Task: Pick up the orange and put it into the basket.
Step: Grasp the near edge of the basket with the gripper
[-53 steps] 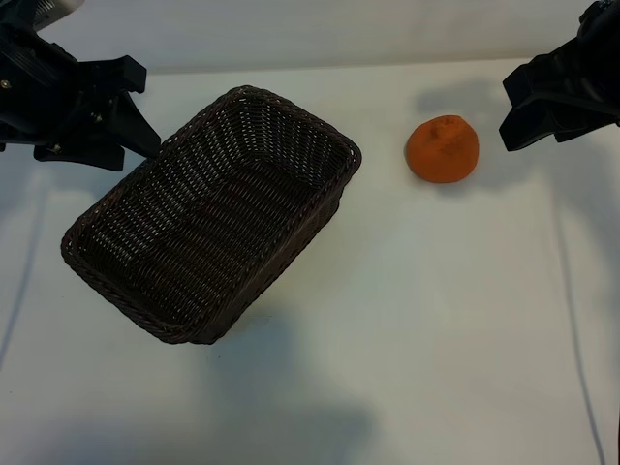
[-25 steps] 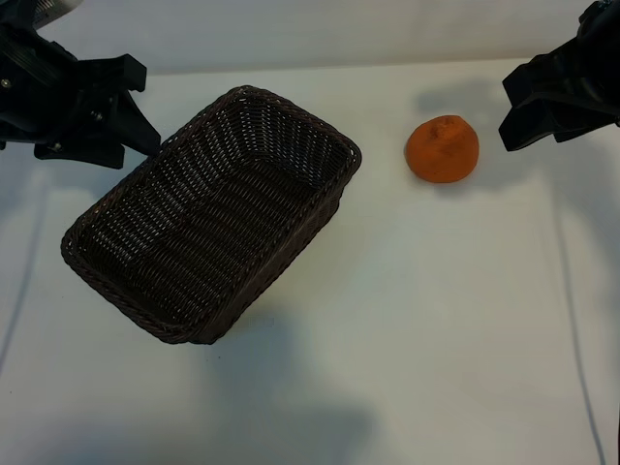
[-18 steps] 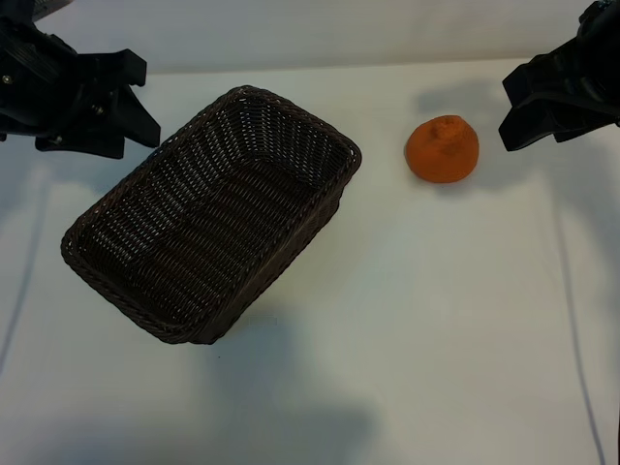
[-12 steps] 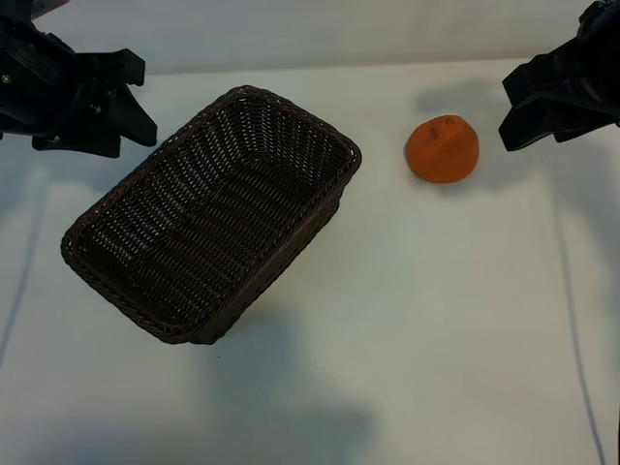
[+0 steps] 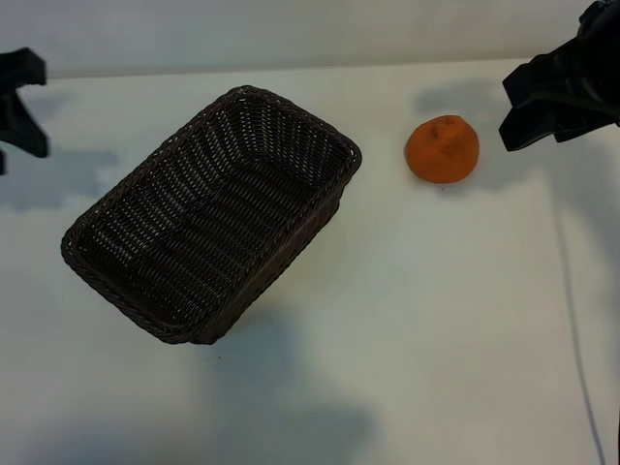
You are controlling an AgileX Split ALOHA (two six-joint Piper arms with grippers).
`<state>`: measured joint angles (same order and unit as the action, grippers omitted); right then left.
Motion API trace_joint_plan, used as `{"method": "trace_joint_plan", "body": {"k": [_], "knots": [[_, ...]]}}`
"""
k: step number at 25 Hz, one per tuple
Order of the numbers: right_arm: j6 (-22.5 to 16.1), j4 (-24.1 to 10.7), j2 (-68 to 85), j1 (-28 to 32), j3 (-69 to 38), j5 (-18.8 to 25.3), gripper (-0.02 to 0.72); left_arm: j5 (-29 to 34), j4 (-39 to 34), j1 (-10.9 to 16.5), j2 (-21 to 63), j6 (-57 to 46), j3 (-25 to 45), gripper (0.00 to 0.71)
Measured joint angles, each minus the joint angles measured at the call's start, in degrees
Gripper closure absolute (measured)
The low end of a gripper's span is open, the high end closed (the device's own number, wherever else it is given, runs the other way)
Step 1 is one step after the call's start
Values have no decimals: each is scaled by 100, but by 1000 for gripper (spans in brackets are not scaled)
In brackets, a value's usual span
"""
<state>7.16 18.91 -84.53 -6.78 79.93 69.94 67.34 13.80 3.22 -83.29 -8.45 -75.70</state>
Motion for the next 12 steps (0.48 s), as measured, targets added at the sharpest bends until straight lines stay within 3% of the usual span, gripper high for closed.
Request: {"method": "trace_joint_plan", "body": {"k": [6, 12], "knots": [[0, 0, 0, 0, 0, 0, 214, 0, -369, 11, 176, -833, 121, 250], [8, 0, 0, 0, 0, 0, 214, -120, -389, 11, 176, -1202, 1095, 250]]}}
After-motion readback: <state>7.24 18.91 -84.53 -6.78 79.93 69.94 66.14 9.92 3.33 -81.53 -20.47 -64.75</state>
